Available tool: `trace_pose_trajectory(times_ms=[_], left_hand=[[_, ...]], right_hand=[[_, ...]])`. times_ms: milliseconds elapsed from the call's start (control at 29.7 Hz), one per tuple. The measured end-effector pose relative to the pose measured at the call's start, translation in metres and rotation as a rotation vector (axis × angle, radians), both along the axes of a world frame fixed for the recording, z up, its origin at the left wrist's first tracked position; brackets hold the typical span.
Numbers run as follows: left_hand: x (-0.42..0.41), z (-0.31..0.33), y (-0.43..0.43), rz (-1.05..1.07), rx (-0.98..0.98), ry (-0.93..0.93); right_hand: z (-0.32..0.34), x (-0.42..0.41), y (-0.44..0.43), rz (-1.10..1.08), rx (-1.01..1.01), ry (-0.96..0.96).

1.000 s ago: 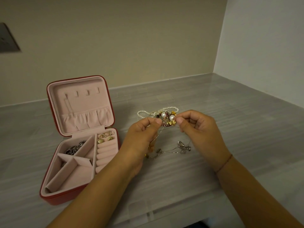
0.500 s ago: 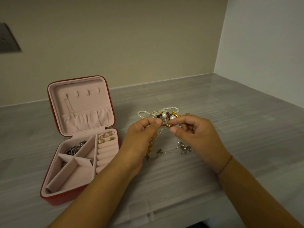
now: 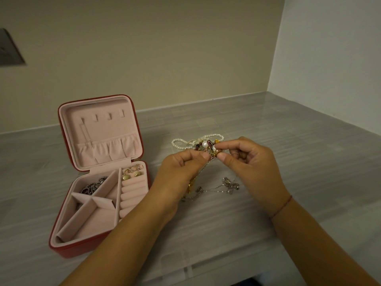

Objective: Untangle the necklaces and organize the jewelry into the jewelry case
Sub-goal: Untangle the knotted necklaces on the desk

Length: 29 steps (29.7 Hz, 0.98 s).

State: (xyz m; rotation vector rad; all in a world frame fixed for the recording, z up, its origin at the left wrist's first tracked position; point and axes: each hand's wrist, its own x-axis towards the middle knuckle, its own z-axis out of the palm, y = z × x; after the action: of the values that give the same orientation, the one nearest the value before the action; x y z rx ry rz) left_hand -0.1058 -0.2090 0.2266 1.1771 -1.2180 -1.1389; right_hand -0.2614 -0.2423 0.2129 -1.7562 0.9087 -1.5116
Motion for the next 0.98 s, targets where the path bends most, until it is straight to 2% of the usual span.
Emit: trace_pose_trajectory(times_ms=[337,438,640,808,977], left_hand=[[0.0028,-0.0002,-0.0020,0.101,-0.038,-0.009],[0.0019,0.0009,-0.0010,0.072,-0.008,0.010],[-0.0007,0.0015,0.0032,0.014,-0.036,-0.085],[-0.0015,0.0011,0.0015,0.031,-0.050,-0.058],[-0.0020,-0.0003,-0.0005,0.011,-0.042,-0.021]], right_hand=[[-0.0009,0.0009,0.0007,-0.010,0.022,0.009],[-0.0009,0.0004,0.0007,-0.012,0.038,-0.011],[0.0009,0.0002,0.0023,0.052,0.081,-0.051],[0.0038,-0.0015,0.0016,0.108,0.198,-0.155],[0.0021,-0.0024,0.0006,0.141,0.291,-0.115]])
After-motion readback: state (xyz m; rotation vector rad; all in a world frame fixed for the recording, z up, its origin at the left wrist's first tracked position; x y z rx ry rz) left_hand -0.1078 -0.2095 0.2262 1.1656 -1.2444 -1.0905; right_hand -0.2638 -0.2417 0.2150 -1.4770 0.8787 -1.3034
